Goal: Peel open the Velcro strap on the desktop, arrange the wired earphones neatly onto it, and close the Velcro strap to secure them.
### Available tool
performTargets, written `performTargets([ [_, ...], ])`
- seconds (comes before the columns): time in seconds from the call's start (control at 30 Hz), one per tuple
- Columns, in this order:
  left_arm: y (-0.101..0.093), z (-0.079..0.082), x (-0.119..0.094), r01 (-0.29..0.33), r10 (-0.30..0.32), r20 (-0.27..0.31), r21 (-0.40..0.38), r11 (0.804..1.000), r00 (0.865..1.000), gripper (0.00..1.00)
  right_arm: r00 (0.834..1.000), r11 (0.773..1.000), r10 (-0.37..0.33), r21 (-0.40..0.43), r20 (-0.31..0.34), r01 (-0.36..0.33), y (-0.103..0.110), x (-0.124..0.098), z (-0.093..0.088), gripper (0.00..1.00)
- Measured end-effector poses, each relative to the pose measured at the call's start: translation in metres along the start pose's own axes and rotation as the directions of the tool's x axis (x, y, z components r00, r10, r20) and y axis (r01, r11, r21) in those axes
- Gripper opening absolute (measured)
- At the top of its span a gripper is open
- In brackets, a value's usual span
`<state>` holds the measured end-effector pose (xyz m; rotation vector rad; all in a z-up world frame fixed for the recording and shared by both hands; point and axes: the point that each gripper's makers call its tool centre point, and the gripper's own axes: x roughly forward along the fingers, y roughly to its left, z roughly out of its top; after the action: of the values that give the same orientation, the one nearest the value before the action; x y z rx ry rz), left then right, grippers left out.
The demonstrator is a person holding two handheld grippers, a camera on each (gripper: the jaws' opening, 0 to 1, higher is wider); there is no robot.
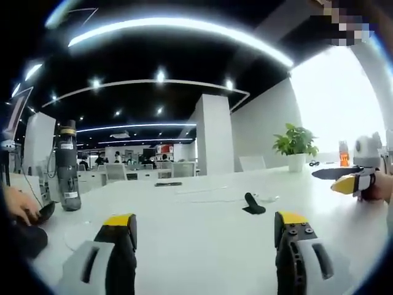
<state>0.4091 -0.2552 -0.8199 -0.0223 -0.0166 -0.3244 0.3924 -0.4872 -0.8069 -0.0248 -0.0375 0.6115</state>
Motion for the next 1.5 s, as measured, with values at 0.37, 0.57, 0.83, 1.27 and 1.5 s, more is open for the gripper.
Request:
performTargets([
  [0.37,-0.004,0.001,-0.001,0.017,-0.017,0.008,0.0,1.0,1.0,0.94,0.995,0.996,0.089,0.029,-0.041,-0.088,0.008,0.014,-0.009,0.94],
  [0.57,-0.005,0.001,-0.001,0.022,-0.022,0.006,0.006,1.0,1.0,0.94,0.988,0.988,0.152,0.037,-0.035,-0.15,0.016,0.028,-0.009,0.93],
  [0.83,-0.004,0.002,-0.002,0.018,-0.018,0.011,-0.001,1.0,1.0,0.94,0.966,0.969,0.239,-0.034,-0.095,-0.243,0.029,0.052,-0.023,0.87],
  [1.27,-0.004,0.002,-0.002,0.021,-0.021,0.011,0.001,1.0,1.0,0.94,0.951,0.957,0.286,-0.01,-0.118,-0.289,0.021,0.088,-0.028,0.86],
  [1.5,-0.004,0.001,-0.001,0.017,-0.017,0.006,0.004,1.0,1.0,0.94,0.946,0.954,0.296,-0.012,-0.129,-0.3,0.014,0.115,-0.03,0.84],
])
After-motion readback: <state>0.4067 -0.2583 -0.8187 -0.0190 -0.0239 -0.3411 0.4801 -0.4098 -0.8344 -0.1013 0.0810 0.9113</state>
